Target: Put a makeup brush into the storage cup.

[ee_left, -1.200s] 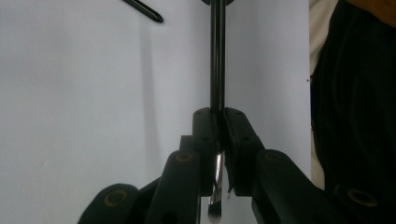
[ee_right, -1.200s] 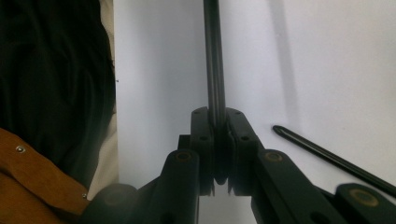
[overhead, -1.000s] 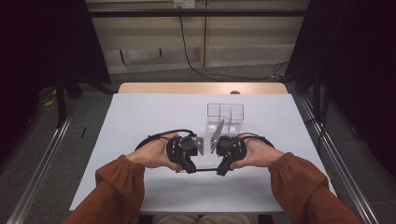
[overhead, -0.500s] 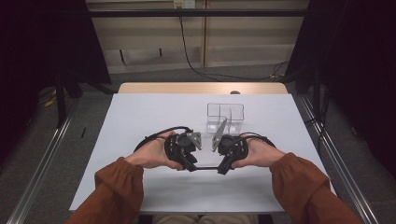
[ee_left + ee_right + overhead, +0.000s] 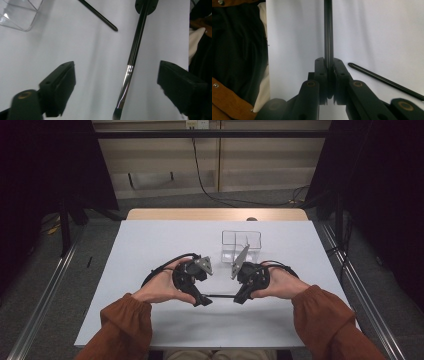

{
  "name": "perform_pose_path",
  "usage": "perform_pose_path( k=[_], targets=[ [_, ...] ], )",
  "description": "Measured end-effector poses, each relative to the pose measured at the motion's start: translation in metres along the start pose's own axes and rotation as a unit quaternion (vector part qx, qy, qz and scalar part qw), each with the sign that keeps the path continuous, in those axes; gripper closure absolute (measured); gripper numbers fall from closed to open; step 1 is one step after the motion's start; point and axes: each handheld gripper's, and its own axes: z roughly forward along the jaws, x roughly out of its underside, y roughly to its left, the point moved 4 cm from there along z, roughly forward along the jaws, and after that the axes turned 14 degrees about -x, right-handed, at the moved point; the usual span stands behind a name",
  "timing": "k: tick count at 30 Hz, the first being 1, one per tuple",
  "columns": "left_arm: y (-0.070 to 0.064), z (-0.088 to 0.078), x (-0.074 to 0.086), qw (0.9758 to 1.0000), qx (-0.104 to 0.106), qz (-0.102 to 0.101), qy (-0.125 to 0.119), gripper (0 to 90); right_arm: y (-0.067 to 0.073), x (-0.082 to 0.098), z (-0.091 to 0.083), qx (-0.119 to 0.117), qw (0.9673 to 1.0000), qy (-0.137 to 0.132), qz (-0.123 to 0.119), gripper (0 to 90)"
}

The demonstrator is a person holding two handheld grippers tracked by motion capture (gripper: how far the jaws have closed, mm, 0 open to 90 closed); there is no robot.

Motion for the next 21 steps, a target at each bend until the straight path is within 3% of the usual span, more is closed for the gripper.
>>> perform_pose_path(
  k=[4, 11, 21],
  targets=[
    [0.003, -0.003, 0.004, 0.9998, 0.003, -0.018, -0.005, 11.3, -0.002, 0.004, -0.003, 0.012, 0.9999, -0.011, -0.002, 83.8],
    [0.004, -0.004, 0.016, 0.9994, 0.004, -0.03, -0.017, 5.3, -0.001, 0.013, -0.007, 0.014, 0.9997, -0.017, 0.007, 83.9],
    [0.009, -0.009, 0.032, 0.9977, -0.017, -0.059, -0.03, 5.1, 0.0, 0.035, -0.006, 0.015, 0.9991, -0.025, 0.031, 83.8]
  ],
)
